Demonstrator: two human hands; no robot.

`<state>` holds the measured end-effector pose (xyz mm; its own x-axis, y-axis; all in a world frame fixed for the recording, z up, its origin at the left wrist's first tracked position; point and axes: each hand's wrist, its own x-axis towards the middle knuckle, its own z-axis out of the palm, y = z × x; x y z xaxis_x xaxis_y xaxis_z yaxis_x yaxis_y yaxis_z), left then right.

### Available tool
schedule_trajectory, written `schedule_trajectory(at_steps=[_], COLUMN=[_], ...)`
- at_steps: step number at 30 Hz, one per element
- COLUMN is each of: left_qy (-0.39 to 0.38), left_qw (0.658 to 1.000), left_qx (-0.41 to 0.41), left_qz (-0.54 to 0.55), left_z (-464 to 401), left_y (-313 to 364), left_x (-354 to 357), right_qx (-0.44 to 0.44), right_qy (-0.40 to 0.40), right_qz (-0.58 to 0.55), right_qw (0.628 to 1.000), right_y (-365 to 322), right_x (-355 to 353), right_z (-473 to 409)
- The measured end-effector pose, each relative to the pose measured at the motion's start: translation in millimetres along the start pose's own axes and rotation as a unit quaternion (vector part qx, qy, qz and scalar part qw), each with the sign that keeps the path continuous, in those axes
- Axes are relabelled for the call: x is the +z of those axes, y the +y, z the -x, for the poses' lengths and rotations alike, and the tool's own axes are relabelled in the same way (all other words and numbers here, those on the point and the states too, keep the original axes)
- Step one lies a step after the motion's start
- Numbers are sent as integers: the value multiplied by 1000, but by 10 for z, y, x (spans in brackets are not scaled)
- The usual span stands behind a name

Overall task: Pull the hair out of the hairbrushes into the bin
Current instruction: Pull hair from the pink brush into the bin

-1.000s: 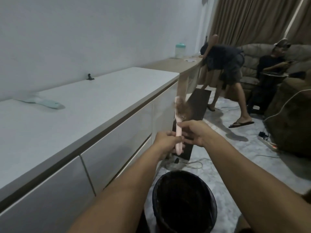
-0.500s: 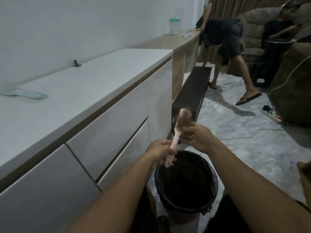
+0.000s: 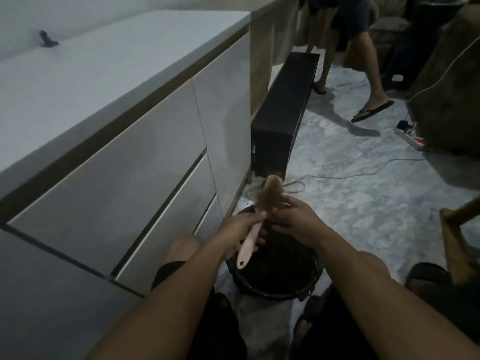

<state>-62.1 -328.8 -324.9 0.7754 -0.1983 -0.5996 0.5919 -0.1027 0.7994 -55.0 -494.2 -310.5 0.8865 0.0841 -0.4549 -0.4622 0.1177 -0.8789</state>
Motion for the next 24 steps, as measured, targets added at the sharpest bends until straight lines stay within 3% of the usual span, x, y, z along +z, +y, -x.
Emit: schedule_trajectory(at_steps=[4, 9, 17, 24], left_qy=[0, 22, 98, 102], left_qw=[999, 999, 994, 994], left_qx=[-44, -34, -39, -30], left_qz=[-12, -2, -8, -20], left_z=[-185, -273, -378, -350], left_y=[-223, -412, -549, -582], left_x=[-6, -70, -137, -81], right_qx=[29, 56, 75, -12], right_qy=[5, 4, 42, 82], right_qz=[22, 62, -17, 149], right_qw=[999, 997, 996, 985], right_y=[341, 522, 569, 689], right_x=[-94, -59, -46, 6], right_z=[-11, -91, -210, -175])
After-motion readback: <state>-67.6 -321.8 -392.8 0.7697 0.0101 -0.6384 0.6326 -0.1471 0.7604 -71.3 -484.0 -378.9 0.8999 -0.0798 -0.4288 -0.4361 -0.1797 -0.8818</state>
